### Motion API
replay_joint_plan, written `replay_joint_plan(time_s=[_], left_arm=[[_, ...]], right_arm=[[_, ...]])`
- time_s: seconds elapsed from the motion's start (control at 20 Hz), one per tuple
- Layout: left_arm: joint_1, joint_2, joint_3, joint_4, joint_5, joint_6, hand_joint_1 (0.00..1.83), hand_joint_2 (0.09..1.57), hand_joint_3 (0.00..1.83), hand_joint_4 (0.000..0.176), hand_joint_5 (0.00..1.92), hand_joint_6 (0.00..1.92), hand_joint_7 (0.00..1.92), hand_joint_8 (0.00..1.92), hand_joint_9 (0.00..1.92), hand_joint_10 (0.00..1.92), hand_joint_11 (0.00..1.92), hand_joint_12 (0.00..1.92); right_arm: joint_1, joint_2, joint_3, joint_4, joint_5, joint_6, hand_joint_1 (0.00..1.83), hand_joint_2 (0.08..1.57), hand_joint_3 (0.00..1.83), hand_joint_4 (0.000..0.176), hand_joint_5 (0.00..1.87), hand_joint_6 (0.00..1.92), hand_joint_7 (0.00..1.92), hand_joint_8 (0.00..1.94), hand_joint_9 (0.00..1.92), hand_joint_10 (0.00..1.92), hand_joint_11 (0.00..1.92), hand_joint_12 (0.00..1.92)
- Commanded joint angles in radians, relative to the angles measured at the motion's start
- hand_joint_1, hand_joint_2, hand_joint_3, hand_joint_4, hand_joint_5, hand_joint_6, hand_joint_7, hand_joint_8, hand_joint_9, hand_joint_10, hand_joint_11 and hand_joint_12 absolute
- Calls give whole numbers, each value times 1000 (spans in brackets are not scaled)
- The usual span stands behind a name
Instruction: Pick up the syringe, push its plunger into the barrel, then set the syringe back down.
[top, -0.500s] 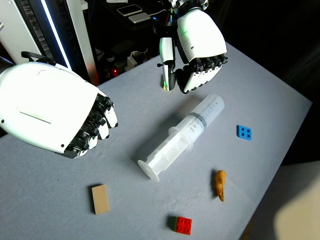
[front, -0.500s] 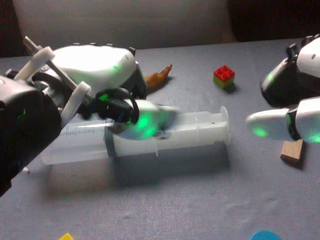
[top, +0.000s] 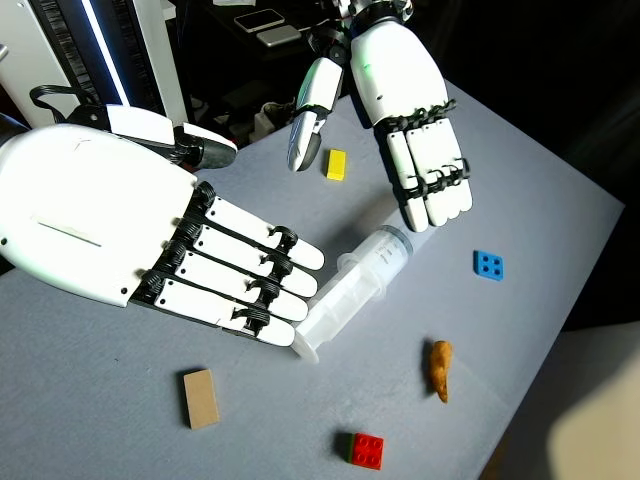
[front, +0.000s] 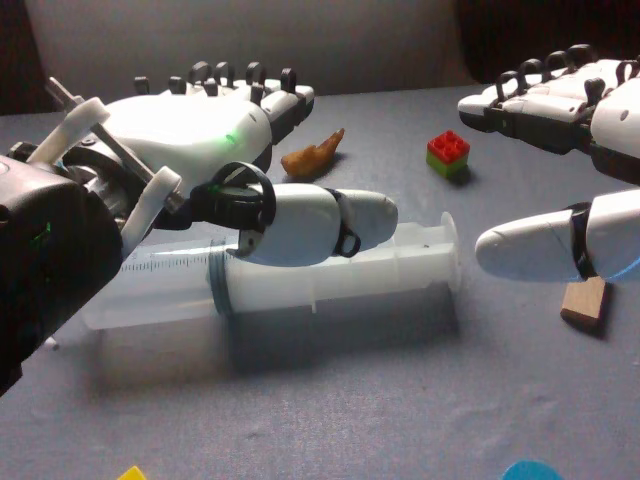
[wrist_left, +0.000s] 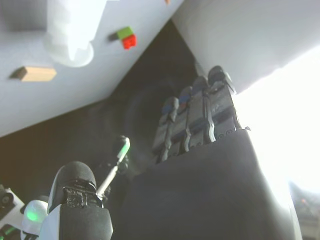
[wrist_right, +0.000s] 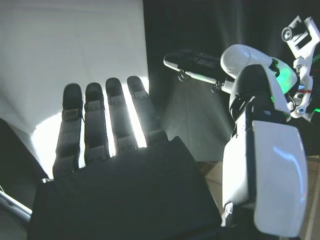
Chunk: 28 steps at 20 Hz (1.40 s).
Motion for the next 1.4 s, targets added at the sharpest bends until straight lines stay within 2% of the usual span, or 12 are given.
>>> replay_joint_plan(time_s=[0.0, 0.15, 0.5, 0.55, 0.75, 0.9, 0.95, 1.2, 1.3, 1.35], left_arm=[[-2, 6, 0, 70, -13, -2, 319, 1006, 0, 0, 0, 0, 0, 0, 0, 0, 0, 0], [14, 6, -4, 70, -46, -2, 539, 984, 0, 0, 0, 0, 0, 0, 0, 0, 0, 0], [27, -53, 6, 16, -226, -2, 659, 1026, 2, 0, 0, 0, 0, 0, 0, 0, 0, 0], [26, -70, 13, 13, -242, -2, 653, 1044, 10, 0, 0, 0, 0, 0, 0, 0, 0, 0], [27, -173, 49, -41, -354, -2, 597, 1081, 17, 0, 0, 0, 0, 0, 0, 0, 0, 0], [33, -213, 69, -62, -383, -2, 604, 1078, 10, 0, 0, 0, 0, 0, 0, 0, 0, 0], [37, -226, 72, -80, -418, -2, 582, 1071, 6, 0, 0, 0, 0, 0, 0, 0, 0, 0], [63, -248, 83, -94, -474, -2, 540, 1073, 3, 0, 0, 0, 0, 0, 0, 0, 0, 0], [79, -247, 81, -93, -477, -2, 629, 1052, 0, 0, 0, 0, 0, 0, 0, 0, 0, 0], [89, -248, 83, -92, -477, -2, 615, 1046, 0, 0, 0, 0, 0, 0, 0, 0, 0, 0]], right_arm=[[15, 6, -5, -14, -1, 4, 0, 1019, 3, 0, 70, 5, 69, 5, 78, 8, 0, 360], [15, 6, -7, -14, -1, 4, 0, 1033, 2, 0, 55, 3, 56, 2, 66, 1, 0, 273], [18, 5, -9, -14, -1, 1, 0, 1056, 3, 0, 52, 1, 55, 1, 67, 1, 0, 265], [19, 5, -9, -14, -1, 1, 9, 1058, 2, 0, 77, 5, 80, 4, 89, 5, 0, 320], [19, 5, -9, -14, -1, 1, 0, 1068, 1, 0, 67, 1, 67, 1, 77, 1, 0, 294], [20, 5, -9, -14, -1, 1, 0, 1073, 2, 0, 74, 2, 69, 3, 86, 3, 0, 378], [20, 5, -9, -14, -1, 1, 0, 1085, 4, 0, 71, 0, 58, 4, 76, 4, 0, 327], [21, 5, -9, -14, -1, 1, 0, 1089, 2, 0, 79, 1, 68, 2, 75, 0, 0, 346], [21, 5, -9, -14, -2, 1, 0, 1084, 0, 0, 69, 0, 59, 1, 75, 2, 0, 333], [21, 5, -9, -14, -2, 1, 0, 1083, 0, 0, 72, 1, 62, 2, 79, 3, 0, 357]])
